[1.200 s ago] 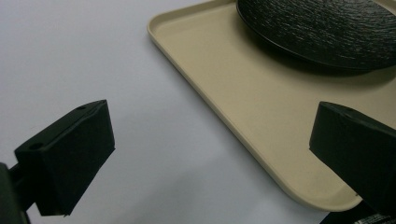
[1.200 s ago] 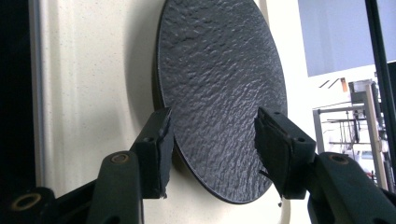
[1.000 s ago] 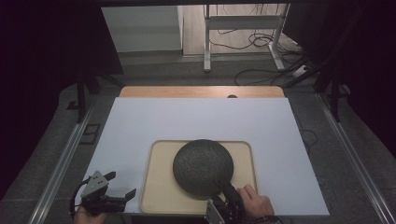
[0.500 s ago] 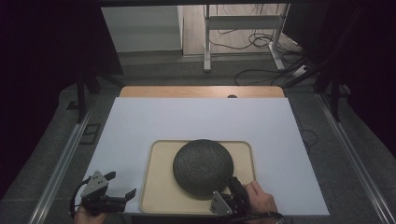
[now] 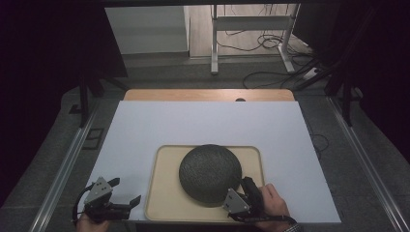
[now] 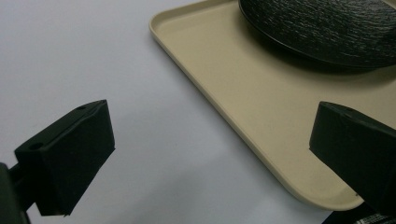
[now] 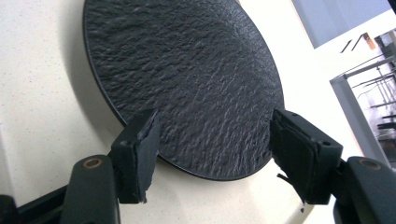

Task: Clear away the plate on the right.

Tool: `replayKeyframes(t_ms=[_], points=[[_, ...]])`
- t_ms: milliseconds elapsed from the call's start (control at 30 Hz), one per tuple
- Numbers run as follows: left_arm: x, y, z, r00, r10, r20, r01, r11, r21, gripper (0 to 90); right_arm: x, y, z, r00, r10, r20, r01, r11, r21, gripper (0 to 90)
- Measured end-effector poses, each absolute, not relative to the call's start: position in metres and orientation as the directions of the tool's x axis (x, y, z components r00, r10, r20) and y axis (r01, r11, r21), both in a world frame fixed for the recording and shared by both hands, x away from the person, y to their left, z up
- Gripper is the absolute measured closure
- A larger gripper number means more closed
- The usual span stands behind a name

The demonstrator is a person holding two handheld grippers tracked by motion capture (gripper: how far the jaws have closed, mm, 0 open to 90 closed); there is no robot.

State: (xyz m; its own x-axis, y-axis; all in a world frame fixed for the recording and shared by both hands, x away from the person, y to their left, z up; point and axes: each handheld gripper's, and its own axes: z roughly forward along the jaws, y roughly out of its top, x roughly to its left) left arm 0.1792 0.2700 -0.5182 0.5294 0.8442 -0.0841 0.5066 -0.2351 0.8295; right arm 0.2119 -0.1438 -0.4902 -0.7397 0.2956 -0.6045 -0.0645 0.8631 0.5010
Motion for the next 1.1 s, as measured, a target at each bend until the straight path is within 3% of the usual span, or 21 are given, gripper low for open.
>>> replayKeyframes(t_ms=[1100], points=[[0.178, 0.271, -0.519, 0.527, 0.846, -0.084, 0.506, -0.233, 0.831, 0.0, 0.244, -0.174, -0.483, -0.766, 0.522, -0.375, 0.189, 0.740, 0.645, 16.9]])
